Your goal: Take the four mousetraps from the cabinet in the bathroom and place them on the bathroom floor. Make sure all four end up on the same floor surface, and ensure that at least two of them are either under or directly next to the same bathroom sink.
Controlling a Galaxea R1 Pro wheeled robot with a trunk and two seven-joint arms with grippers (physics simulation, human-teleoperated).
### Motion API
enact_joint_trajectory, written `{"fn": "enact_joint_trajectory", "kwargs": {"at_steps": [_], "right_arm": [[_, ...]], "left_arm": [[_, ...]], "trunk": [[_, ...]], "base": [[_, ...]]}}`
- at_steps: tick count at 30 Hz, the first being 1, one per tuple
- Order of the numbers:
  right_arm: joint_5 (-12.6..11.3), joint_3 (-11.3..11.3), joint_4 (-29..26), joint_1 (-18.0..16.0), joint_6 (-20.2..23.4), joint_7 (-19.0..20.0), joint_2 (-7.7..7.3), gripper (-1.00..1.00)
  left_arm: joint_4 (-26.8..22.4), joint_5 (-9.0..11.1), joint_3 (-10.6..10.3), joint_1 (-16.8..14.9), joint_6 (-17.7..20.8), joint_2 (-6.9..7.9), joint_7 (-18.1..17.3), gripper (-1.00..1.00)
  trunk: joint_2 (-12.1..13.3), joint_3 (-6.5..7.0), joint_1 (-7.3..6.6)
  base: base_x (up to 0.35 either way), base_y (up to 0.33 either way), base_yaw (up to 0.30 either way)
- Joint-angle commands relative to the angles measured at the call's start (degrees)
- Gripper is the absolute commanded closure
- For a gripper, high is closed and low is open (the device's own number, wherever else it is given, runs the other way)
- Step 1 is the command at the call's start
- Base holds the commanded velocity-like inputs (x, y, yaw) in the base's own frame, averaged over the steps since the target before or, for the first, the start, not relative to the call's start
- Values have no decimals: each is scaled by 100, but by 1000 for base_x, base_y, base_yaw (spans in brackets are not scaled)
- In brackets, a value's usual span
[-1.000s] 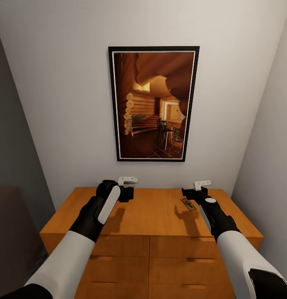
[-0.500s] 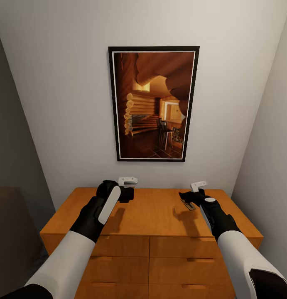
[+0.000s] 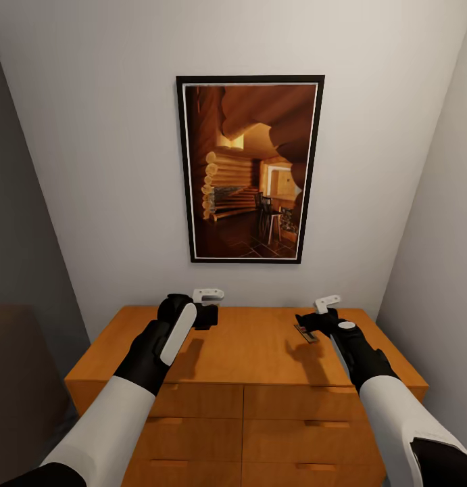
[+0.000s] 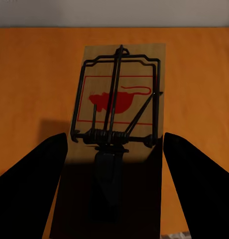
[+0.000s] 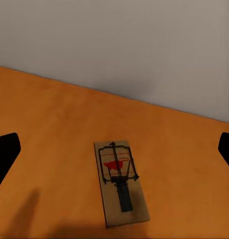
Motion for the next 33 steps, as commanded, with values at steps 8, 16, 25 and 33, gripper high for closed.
{"fn": "enact_joint_trajectory", "kwargs": {"at_steps": [8, 16, 25, 33], "right_arm": [[58, -30, -12, -5, 24, 52, -11, -100], [59, -30, -12, -7, 24, 52, -13, -100], [66, -25, -12, -5, 24, 52, -13, -100], [64, -29, -12, -7, 24, 52, -13, -100]], "left_arm": [[-1, 56, -25, -6, 14, -11, 88, 100], [2, 38, -26, -6, 14, -10, 92, 100], [4, 53, -32, -6, 14, -19, 262, 100], [4, 60, -32, -6, 14, -21, 283, 100]], "trunk": [[-8, -10, 2], [-8, -10, 2], [-8, -10, 2], [-8, -10, 2]], "base": [[174, 27, 0], [31, 8, 0], [154, 0, 0], [19, 0, 0]]}}
